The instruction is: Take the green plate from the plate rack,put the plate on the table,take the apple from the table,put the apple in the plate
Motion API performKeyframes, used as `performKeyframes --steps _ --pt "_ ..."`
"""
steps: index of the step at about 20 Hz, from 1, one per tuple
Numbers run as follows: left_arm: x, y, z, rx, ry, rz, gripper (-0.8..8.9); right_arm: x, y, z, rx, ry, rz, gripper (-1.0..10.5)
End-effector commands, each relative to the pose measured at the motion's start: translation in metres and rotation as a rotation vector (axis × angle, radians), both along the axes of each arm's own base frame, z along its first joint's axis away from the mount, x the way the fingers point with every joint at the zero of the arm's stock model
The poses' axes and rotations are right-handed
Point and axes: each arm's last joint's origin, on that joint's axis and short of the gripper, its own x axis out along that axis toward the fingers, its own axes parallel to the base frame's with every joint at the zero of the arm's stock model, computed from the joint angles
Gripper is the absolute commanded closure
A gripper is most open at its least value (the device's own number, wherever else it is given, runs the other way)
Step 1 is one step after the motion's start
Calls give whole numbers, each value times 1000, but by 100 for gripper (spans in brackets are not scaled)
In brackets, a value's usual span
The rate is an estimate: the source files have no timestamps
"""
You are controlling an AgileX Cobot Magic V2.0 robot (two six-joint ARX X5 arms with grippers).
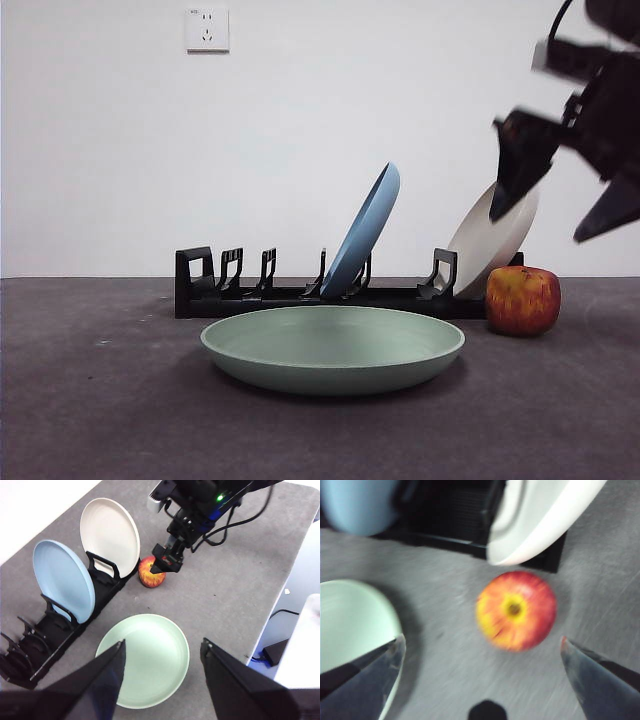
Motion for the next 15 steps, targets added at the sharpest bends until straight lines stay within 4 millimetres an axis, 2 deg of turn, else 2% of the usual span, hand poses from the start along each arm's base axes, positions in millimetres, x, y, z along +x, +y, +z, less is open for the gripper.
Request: performKeyframes --steps 1,6,15 --pt "-1 1 -2 -1 22 12 562 12 3 -16 -16 14 -11 180" --pt "-1 1 -2 -5 35 22 562 30 5 -41 -26 6 -16 181" --pt "-1 1 -2 -6 34 24 562 44 7 -66 -48 4 -31 196"
